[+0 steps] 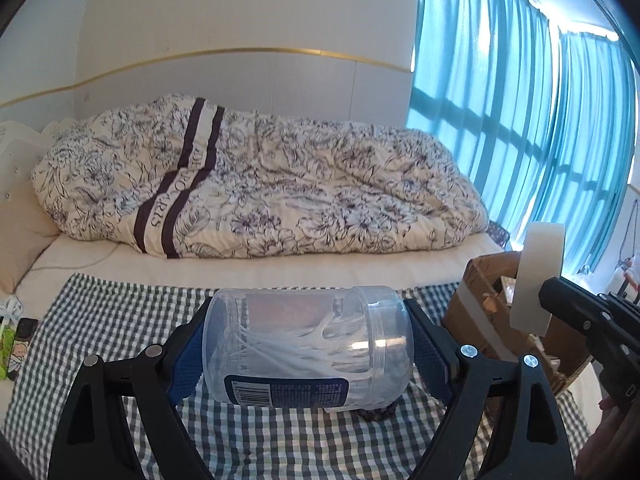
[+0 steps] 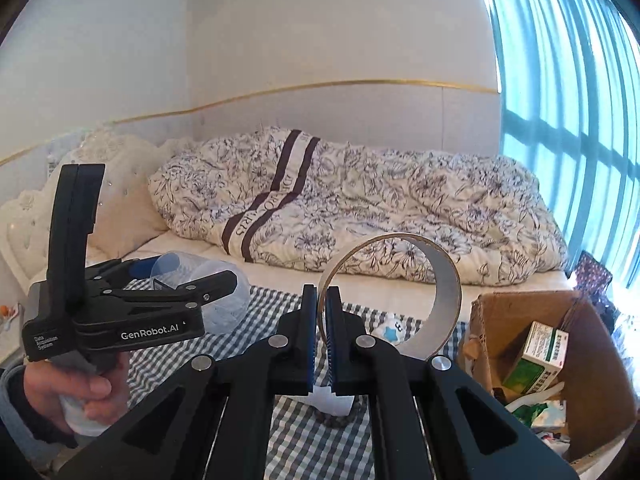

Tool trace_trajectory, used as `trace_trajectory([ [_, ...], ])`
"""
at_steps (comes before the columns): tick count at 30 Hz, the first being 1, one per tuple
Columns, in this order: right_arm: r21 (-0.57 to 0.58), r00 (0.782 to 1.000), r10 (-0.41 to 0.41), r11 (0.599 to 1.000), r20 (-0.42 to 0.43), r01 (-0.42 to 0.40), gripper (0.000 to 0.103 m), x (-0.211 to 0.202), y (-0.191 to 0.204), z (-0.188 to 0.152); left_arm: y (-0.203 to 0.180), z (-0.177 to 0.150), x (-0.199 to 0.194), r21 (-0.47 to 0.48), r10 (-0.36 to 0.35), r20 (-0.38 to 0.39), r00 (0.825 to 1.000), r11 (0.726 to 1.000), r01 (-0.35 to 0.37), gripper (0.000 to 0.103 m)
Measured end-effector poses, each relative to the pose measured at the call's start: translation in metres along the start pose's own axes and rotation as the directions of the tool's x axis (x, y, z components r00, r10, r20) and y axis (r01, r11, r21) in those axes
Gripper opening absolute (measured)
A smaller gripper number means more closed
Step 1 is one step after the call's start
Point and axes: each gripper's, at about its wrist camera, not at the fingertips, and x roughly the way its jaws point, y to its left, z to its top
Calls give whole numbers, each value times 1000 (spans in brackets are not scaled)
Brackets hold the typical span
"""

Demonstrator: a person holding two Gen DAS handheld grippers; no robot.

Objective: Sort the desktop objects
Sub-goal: 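Lift and carry the tape roll and floss-pick jar with both tools over the box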

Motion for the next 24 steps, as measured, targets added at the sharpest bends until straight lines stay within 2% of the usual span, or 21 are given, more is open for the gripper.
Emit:
trace_trajectory([
  [11, -26, 997, -48, 998, 61, 50, 4, -33, 6, 6, -18, 14, -37, 34, -6, 88, 996, 999, 3, 89],
  [24, -4, 983, -140, 990, 121, 142, 4, -74, -6, 9, -42, 26, -59, 52, -47, 128, 991, 998, 41, 89],
])
